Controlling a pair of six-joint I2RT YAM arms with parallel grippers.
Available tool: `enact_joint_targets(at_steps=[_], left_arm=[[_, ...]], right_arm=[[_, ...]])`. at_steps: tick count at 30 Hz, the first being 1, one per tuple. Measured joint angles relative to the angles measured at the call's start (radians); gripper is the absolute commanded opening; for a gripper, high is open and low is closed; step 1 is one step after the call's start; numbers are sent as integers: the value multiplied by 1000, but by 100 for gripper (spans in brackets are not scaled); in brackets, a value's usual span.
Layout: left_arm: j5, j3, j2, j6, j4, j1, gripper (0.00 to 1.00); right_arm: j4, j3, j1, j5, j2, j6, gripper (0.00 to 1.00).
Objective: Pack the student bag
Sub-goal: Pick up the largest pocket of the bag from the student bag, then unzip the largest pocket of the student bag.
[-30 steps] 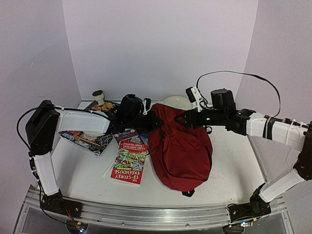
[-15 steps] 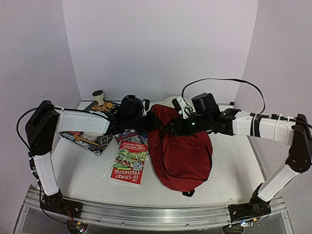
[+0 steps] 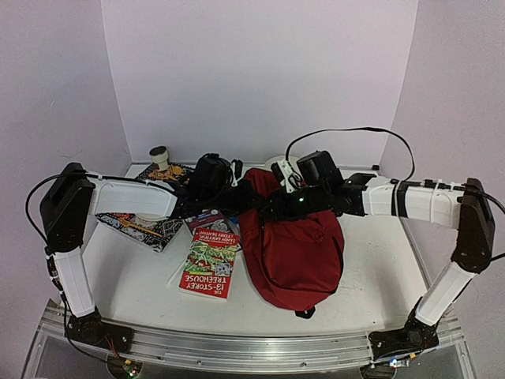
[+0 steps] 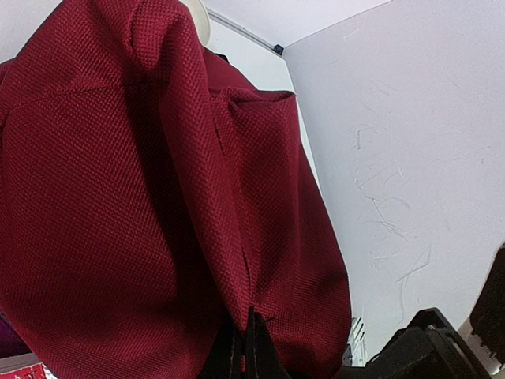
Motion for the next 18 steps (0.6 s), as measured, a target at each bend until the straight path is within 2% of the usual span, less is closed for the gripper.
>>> enact_joint_targets(at_steps=[5,12,18], left_arm=[[-8,0,-1,0,0,-2,0],[-18,-6,-5,7,3,-2,0],[-12,-2,-5,15,5,7,0]], right_arm=[[-9,5,0,0,9,4,0],[-21,2,11,2,-4,-3,0],[-35,-43,42,-17,-99,-46,0]])
